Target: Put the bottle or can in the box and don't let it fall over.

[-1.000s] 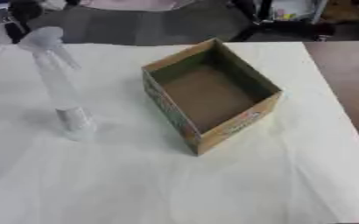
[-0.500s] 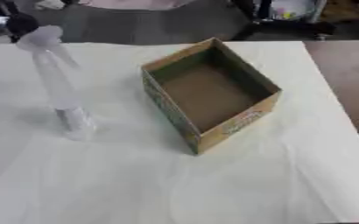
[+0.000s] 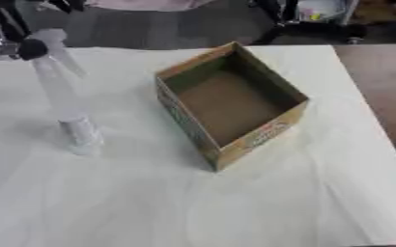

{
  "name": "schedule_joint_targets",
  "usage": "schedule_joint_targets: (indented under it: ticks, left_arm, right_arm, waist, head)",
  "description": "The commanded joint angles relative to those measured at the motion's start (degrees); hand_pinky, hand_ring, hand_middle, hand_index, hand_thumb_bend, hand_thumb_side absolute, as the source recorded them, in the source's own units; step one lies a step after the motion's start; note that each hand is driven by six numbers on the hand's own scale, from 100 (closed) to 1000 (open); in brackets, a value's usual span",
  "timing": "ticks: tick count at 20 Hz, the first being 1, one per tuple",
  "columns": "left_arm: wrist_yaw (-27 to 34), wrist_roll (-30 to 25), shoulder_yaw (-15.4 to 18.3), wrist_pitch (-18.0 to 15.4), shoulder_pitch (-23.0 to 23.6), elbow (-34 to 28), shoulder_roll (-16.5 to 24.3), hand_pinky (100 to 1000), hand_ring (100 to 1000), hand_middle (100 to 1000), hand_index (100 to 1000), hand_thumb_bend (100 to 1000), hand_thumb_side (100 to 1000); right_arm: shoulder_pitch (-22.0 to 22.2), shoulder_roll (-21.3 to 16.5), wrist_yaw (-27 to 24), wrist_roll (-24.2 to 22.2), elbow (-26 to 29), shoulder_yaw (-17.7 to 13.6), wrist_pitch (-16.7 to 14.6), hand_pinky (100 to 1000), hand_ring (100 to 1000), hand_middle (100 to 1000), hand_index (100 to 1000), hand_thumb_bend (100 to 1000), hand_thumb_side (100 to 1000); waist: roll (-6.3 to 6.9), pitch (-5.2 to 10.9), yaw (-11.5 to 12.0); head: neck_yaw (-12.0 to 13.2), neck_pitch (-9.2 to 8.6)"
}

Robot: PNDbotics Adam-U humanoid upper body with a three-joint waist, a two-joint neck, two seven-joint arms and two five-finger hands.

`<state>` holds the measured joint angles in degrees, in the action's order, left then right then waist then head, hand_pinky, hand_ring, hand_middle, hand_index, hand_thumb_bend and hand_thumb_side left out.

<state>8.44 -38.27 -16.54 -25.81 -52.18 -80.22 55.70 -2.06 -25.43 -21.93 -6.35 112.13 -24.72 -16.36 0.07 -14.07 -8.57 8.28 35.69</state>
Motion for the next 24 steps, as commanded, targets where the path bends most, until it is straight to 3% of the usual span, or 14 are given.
schedule_joint_targets:
  ticks: [1, 15, 24]
  left_arm:
    - [-1.2, -13.7, 1.2, -14.7, -0.1, 0.3, 2.6, 866, 944, 796, 927, 368, 507]
    - [-5.0, -13.7, 1.7, -16.7, 1.7, 2.1, 3.3, 867, 940, 792, 923, 380, 488]
    - [-6.4, -13.7, 1.8, -16.8, 1.5, 3.1, 2.8, 840, 895, 738, 900, 373, 454]
  right_arm:
    - [-0.5, -1.1, -0.2, -0.2, 0.4, -0.8, 0.0, 724, 1000, 916, 985, 100, 337]
    - [-0.6, -0.7, -0.3, -0.3, 0.3, -0.9, 0.1, 725, 1000, 916, 984, 100, 343]
    - [-0.6, -0.3, -0.3, -0.3, 0.2, -1.1, 0.1, 725, 1000, 916, 984, 100, 350]
  waist:
    - [-0.02, 0.61, -0.1]
    - [0.03, 0.19, -0.2]
    - [0.04, -0.10, -0.4]
  head:
    - [-0.2, -0.52]
    - [-0.4, -0.71]
    - [-0.3, -0.90]
